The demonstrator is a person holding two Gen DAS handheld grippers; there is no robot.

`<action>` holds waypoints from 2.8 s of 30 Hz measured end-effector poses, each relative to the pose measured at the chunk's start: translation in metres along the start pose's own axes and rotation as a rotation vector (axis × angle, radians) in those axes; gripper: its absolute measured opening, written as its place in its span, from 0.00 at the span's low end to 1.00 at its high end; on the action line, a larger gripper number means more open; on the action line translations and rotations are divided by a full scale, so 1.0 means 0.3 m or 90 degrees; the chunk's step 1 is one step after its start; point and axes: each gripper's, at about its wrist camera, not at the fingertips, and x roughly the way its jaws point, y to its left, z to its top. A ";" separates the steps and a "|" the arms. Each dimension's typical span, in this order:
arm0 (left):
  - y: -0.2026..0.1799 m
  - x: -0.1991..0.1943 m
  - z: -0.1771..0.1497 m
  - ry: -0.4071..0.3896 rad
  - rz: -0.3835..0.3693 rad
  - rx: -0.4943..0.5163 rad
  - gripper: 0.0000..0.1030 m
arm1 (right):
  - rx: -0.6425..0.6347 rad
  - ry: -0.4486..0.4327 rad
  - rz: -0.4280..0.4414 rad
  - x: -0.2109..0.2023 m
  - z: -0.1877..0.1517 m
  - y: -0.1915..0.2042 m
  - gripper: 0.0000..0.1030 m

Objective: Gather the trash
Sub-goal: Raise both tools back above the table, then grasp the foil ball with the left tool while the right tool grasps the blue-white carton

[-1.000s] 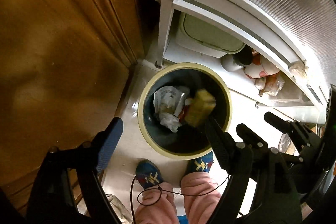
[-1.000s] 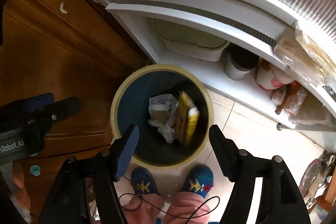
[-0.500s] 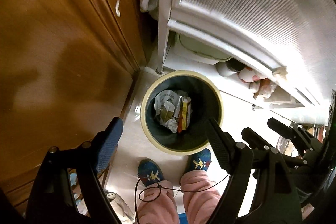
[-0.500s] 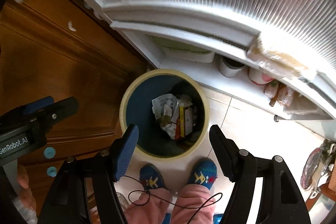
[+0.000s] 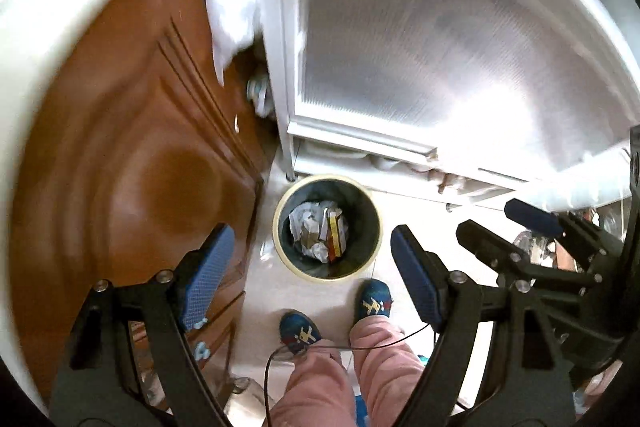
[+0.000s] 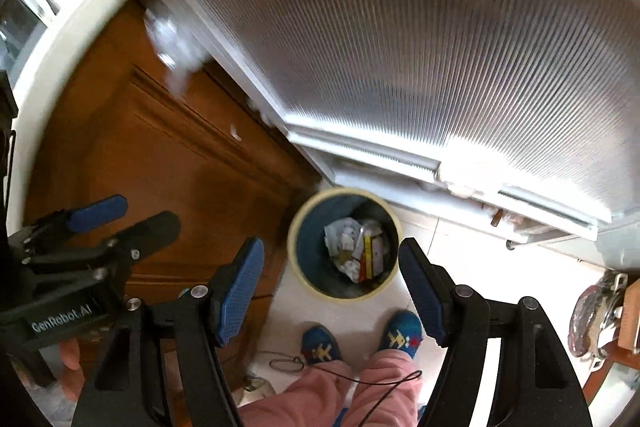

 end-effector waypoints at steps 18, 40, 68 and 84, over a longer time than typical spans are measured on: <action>0.013 -0.675 0.157 -0.132 -0.044 0.062 0.76 | 0.035 -0.191 -0.016 -0.738 0.083 0.175 0.69; -0.010 -0.747 0.723 -0.244 -0.045 -0.006 0.76 | -0.099 -0.293 -0.026 -0.833 0.775 0.181 0.69; -0.055 -0.246 1.296 -0.111 -0.036 -0.206 0.77 | -0.249 -0.085 0.070 -0.108 1.359 0.023 0.34; -0.014 -0.077 1.247 -0.040 -0.054 -0.267 0.29 | -0.233 -0.080 0.103 -0.118 1.366 -0.052 0.33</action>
